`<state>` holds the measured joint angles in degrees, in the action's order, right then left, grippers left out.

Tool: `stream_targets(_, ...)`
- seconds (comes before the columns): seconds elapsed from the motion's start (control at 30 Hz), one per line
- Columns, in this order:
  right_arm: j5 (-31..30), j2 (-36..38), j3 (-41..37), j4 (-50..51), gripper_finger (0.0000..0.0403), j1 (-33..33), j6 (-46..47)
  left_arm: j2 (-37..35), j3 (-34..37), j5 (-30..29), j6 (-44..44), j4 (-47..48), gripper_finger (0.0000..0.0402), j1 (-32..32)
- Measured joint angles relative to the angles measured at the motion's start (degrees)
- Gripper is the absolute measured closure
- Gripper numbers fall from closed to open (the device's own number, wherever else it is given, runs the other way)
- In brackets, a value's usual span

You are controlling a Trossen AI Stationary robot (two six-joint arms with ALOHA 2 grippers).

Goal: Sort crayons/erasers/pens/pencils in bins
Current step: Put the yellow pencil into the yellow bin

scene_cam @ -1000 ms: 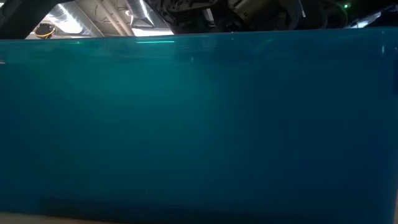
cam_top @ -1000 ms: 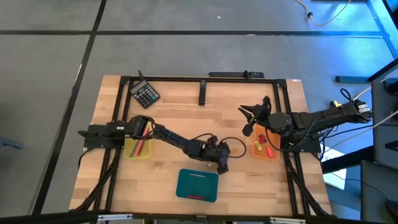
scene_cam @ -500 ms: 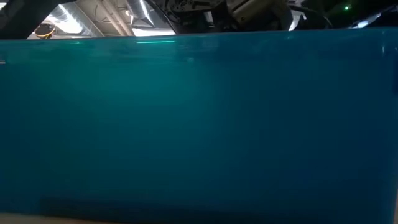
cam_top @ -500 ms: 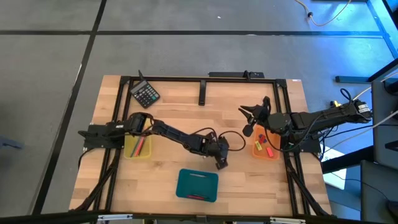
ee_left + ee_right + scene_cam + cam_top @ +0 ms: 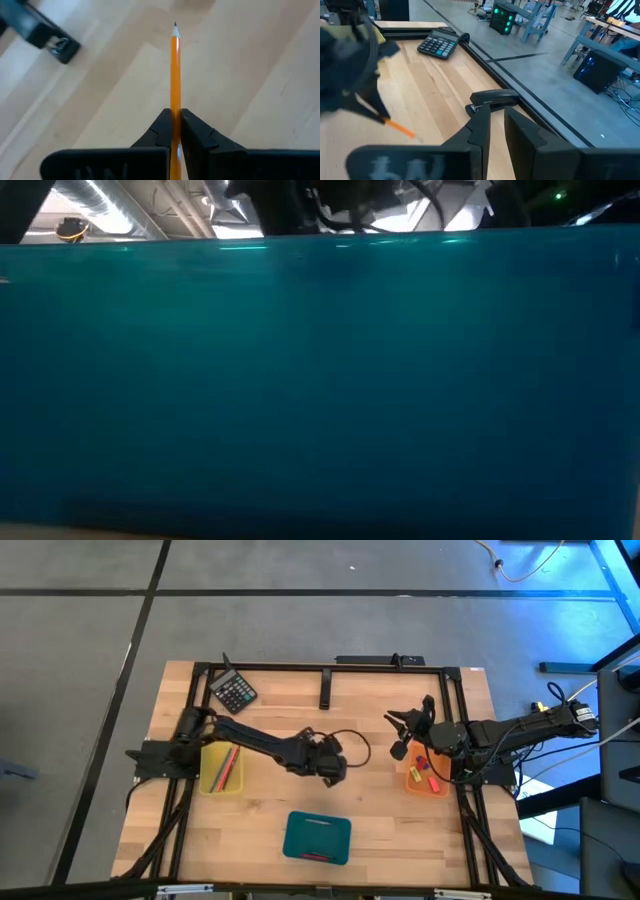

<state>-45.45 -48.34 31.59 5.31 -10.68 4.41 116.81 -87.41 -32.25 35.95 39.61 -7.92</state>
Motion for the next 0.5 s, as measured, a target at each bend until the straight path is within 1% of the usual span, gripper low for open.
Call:
stream_targets(0.17,0.02,0.00,0.02,0.59,0.0343,0.00,0.58,-8.73,10.25,-0.52,6.38,0.51,0.0386,-0.39)
stream_targets(0.3,0.00,0.02,0.02,0.89,0.0343,0.00,0.97,-17.91,18.55,-0.91,13.51,2.24,0.0386,-1.33)
stream_targets(0.4,0.00,0.02,0.02,0.86,0.0343,0.00,0.98,-24.48,23.39,-1.86,20.57,6.57,0.0386,-2.74)
stream_targets(0.5,0.00,0.02,0.02,0.83,0.0343,0.00,1.13,-29.89,26.78,-2.52,29.38,12.83,0.0385,-4.58)
